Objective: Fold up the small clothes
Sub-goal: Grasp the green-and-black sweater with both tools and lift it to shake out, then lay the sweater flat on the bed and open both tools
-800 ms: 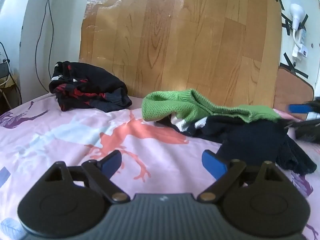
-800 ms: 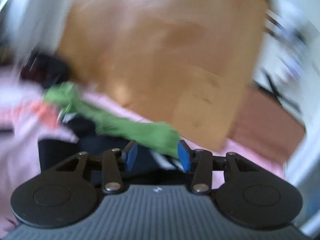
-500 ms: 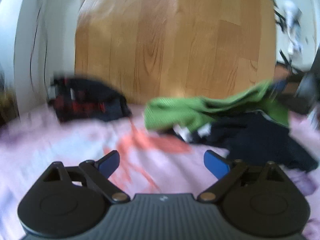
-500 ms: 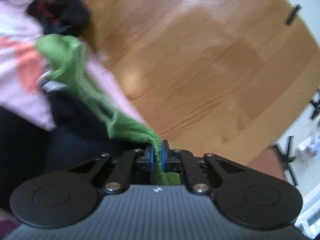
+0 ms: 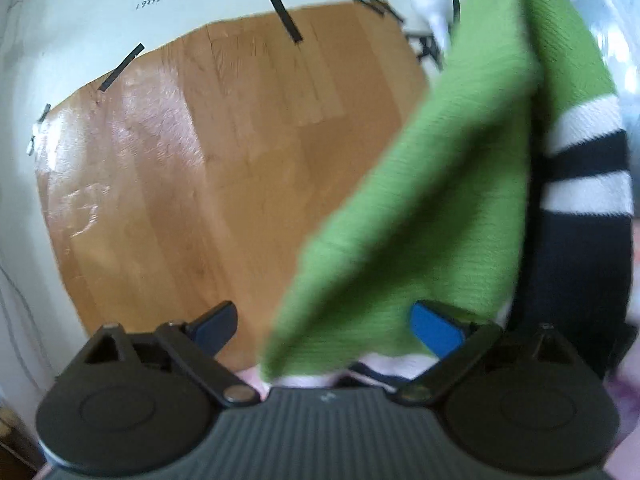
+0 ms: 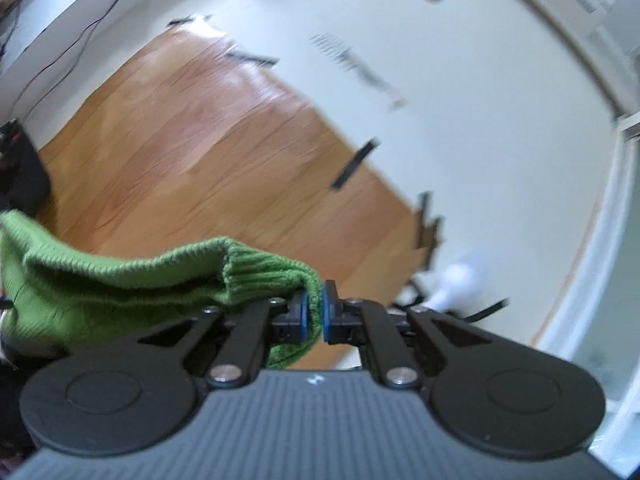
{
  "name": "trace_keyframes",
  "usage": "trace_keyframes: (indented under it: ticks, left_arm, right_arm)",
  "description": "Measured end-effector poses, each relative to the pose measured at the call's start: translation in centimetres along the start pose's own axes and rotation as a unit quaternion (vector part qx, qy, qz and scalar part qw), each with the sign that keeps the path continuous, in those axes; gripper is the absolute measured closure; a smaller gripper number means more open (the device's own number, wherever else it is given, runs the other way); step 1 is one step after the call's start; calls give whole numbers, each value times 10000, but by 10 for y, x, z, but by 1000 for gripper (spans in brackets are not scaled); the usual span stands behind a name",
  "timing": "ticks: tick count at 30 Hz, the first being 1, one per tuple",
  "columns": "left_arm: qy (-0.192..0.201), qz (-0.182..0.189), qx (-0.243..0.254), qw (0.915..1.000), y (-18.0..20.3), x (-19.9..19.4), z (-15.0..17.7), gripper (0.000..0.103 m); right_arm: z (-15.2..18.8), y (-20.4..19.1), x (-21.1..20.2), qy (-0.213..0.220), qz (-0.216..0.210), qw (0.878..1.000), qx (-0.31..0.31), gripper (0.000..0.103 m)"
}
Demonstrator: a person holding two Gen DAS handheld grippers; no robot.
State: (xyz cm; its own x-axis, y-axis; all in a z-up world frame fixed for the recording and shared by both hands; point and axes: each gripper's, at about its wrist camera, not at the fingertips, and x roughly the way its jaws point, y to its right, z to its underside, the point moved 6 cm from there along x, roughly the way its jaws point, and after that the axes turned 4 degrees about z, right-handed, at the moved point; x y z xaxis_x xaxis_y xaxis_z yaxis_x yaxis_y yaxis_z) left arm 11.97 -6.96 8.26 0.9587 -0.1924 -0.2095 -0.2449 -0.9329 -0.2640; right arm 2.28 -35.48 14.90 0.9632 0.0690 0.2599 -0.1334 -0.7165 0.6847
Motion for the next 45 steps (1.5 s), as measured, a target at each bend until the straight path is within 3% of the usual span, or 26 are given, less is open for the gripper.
trace_keyframes:
  ticks: [2, 3, 5, 6, 7, 12, 17, 20, 23, 26, 29, 31, 34, 36, 38, 39, 41, 43, 45]
  left_arm:
    - [116, 133, -95, 9998, 0, -9, -5, 7]
    - [213, 207, -77, 9995, 6, -13, -12, 14]
    - [329, 334, 57, 9989, 27, -18, -29, 75]
    - [233, 451, 135, 9986, 39, -17, -32, 92]
    - [239, 419, 155, 9987, 46, -19, -37, 97]
    - [984, -54, -291, 9947, 13, -53, -92, 97]
    - [2234, -529, -642, 9712, -42, -148, -181, 97]
    - [2947, -948, -423, 9499, -48, -215, -226, 97]
    - [3450, -1252, -122, 9301, -43, -254, -271, 96]
    - [3468, -1172, 13, 9306, -41, -265, -287, 96]
    - [3139, -1134, 134, 9426, -41, -244, -272, 94]
    - [2748, -1103, 145, 9550, -43, -221, -252, 93]
    - [1926, -1127, 64, 9748, -46, -163, -208, 93]
    - [1288, -1362, -7, 9823, -55, -113, -173, 90]
    - [343, -1664, -174, 9853, -64, -47, -122, 79]
    - [-376, -1657, -151, 9854, -66, -12, -89, 78]
    - [-1567, -1616, -284, 9739, -69, 26, -22, 84]
    - [-1853, -1255, -813, 9712, -73, 18, 19, 81]
    - [-1900, -1070, -999, 9708, -72, -2, 50, 81]
  right_arm:
    - [-2, 20, -10, 52, 182, 9998, -22, 93]
    - [-1, 24, -12, 62, 235, 9997, -23, 93]
    - [-3, 38, -22, 121, 402, 9991, -1, 93]
    - [-5, 40, -25, 164, 469, 9988, -4, 93]
    - [-8, 46, -28, 223, 554, 9982, -8, 93]
    - [-23, 77, -46, 437, 1041, 9936, 32, 93]
    - [-61, 129, -56, 771, 1412, 9866, 280, 93]
    - [-87, 155, -68, 1100, 1654, 9785, 553, 93]
    - [-112, 183, -76, 1365, 1756, 9710, 872, 93]
    - [-120, 198, -75, 1377, 1661, 9701, 1108, 93]
    - [-110, 199, -64, 1243, 1378, 9730, 1372, 93]
    - [-91, 185, -50, 1071, 1191, 9763, 1455, 93]
    - [-55, 154, -15, 614, 733, 9815, 1660, 93]
    - [-28, 116, 19, 161, 350, 9826, 1817, 92]
    - [10, 58, 63, -580, -239, 9787, 1957, 86]
    - [27, 31, 80, -950, -490, 9747, 1961, 76]
    - [77, -38, 107, -1915, -1003, 9614, 1701, 64]
    - [120, -83, 106, -2562, -1372, 9443, 1544, 65]
    - [147, -92, 84, -2703, -1641, 9306, 1841, 63]
